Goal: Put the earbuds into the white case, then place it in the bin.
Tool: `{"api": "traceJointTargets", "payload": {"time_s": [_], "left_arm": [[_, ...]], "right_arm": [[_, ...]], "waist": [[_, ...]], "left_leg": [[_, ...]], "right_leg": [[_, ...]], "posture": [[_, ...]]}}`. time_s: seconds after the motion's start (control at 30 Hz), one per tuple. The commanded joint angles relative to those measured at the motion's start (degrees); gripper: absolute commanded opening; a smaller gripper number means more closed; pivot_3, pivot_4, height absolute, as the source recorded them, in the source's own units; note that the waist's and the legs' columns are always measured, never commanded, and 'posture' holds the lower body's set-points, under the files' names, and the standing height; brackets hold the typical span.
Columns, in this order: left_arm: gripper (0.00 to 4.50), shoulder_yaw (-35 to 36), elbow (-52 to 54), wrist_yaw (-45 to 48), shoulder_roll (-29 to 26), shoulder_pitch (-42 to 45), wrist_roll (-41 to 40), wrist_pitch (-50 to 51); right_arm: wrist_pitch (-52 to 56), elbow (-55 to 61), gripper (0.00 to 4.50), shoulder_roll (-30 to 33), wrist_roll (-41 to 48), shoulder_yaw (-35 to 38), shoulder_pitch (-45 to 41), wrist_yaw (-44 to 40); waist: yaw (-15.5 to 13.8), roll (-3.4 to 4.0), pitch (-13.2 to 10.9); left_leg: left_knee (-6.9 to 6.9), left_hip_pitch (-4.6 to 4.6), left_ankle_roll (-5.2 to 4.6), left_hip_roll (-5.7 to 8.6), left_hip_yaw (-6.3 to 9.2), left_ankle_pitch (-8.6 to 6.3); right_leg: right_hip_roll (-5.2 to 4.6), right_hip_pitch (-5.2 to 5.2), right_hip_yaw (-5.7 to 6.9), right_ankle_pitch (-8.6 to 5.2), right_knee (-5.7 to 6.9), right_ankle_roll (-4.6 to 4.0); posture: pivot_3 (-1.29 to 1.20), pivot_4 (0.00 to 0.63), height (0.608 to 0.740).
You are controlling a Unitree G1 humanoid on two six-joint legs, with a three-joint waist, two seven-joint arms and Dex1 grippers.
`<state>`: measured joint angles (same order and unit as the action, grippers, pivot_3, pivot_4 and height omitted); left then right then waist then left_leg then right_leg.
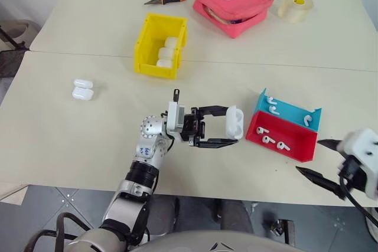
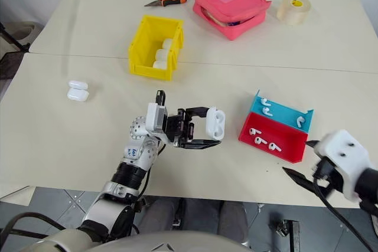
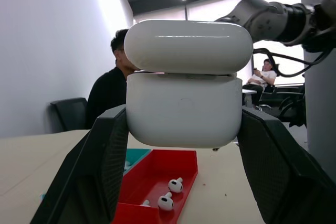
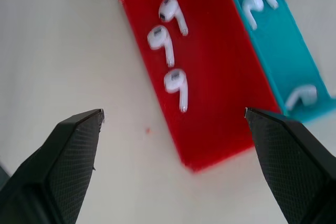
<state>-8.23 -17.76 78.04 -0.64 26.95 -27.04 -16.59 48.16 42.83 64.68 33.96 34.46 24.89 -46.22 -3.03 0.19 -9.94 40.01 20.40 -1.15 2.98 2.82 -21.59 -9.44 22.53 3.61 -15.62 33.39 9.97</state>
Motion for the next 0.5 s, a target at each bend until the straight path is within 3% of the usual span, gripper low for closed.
{"api": "traceJointTargets", "payload": {"time_s": [0.03,0.17,0.37,0.5], "left_arm": [[2.76,-0.5,4.7,-1.9,0.1,-1.3,-0.9,1.2],[2.76,-0.9,7.6,-4.4,-0.1,-3.2,-0.5,2.1],[2.76,-1.9,10.2,-6.6,-0.1,-4.5,-0.6,3.3],[2.76,-2.2,10.0,-6.7,-0.1,-4.3,-0.7,3.2]], "right_arm": [[1.4,-4.4,4.50,6.2,-1.7,-11.0,-8.4,-1.2],[1.9,-9.2,4.50,10.0,-4.3,-21.4,-17.4,-2.5],[2.7,-13.9,4.50,8.8,-7.8,-31.7,-26.8,-2.7],[1.3,-15.8,3.65,8.3,-10.2,-35.0,-29.2,-3.4]], "waist": [[0.0,0.02,0.0],[0.1,0.05,0.0],[0.1,0.02,0.0],[0.2,0.03,0.0]], "left_leg": [[0.02,0.00,0.00,0.01,0.01,0.00],[0.02,0.20,0.02,0.03,0.29,-0.01],[0.08,0.20,0.07,0.05,0.25,0.02],[0.09,0.21,0.07,0.09,0.26,0.02]], "right_leg": [[-0.01,-0.01,0.00,0.00,0.00,0.00],[-0.02,0.03,0.29,0.00,-0.07,0.00],[-0.07,0.05,0.25,0.02,-0.01,0.04],[-0.07,0.05,0.25,0.02,-0.02,0.04]], "posture": [[0.00,0.150,0.740],[0.00,0.150,0.740],[0.00,0.150,0.740],[0.00,0.150,0.740]]}}
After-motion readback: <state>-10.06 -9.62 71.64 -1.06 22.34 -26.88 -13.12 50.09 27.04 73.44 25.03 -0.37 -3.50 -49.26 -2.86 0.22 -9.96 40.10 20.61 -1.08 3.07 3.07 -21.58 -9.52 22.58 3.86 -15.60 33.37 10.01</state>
